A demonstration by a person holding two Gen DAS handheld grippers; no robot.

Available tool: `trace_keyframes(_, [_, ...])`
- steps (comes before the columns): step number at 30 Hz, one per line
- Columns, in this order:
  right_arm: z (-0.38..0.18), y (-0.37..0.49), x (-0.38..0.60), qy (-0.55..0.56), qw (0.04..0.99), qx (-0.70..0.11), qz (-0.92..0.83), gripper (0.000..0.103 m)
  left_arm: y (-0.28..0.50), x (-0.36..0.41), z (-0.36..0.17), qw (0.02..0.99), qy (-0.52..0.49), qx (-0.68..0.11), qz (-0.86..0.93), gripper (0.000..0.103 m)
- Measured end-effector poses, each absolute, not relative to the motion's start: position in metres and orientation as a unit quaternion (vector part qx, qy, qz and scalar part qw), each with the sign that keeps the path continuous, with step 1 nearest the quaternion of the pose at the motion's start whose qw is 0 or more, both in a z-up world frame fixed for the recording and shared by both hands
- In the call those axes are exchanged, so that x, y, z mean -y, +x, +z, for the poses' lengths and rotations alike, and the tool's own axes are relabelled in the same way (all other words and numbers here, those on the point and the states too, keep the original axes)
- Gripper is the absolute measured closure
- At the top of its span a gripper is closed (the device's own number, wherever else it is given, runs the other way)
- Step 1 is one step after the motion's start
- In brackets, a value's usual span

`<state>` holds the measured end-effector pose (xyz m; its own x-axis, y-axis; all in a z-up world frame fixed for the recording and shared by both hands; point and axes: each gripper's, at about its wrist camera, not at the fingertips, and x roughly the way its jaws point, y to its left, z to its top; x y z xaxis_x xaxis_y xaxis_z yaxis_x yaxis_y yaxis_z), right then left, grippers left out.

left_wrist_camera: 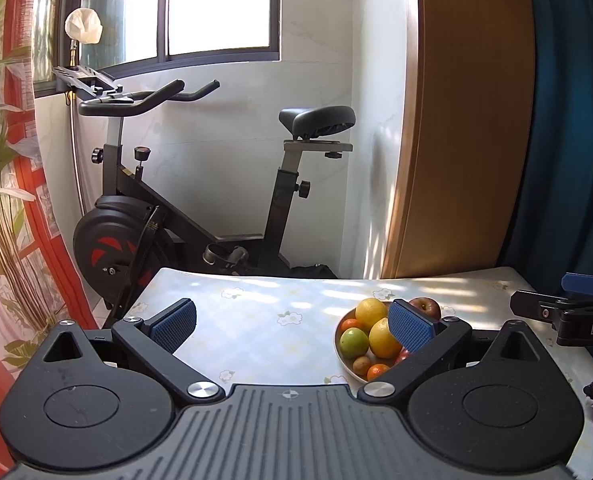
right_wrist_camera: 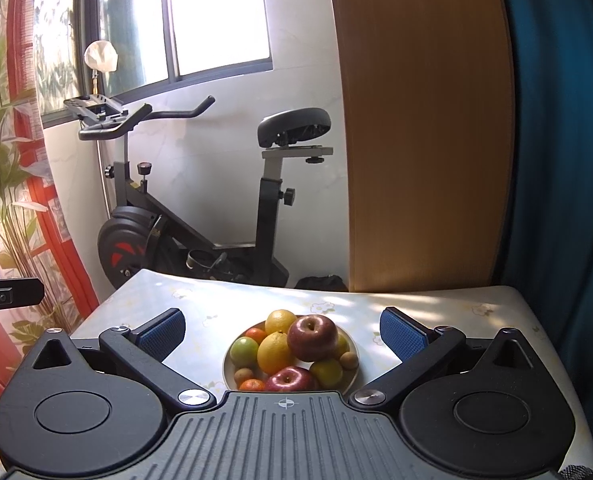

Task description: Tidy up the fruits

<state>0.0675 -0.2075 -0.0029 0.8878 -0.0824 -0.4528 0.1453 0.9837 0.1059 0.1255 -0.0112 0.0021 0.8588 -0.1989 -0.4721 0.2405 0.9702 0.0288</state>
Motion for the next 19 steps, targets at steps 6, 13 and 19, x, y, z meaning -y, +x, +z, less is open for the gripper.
trace_keyframes(6, [-0.0022,0.0683,0.2069,0.068,0.969,-0.230,-0.059,0.000,0.1252,0.0111,0.0018,0.963,0.042,-0.240,-0.115,0.000])
trace_keyframes(13, [-0.0026,0.0691,0.2067,0.068,0.969,-0.232,-0.058,0.000,0.1265,0.0086,0.0007,0.963,0.039,-0.239,-0.116,0.000])
trace_keyframes(19, [-0.0044,0.0705,0.2074,0.068,0.968,-0.233,-0.059,0.000,0.1305,0.0071,-0.0014,0.963,0.029,-0.243,-0.115,0.000])
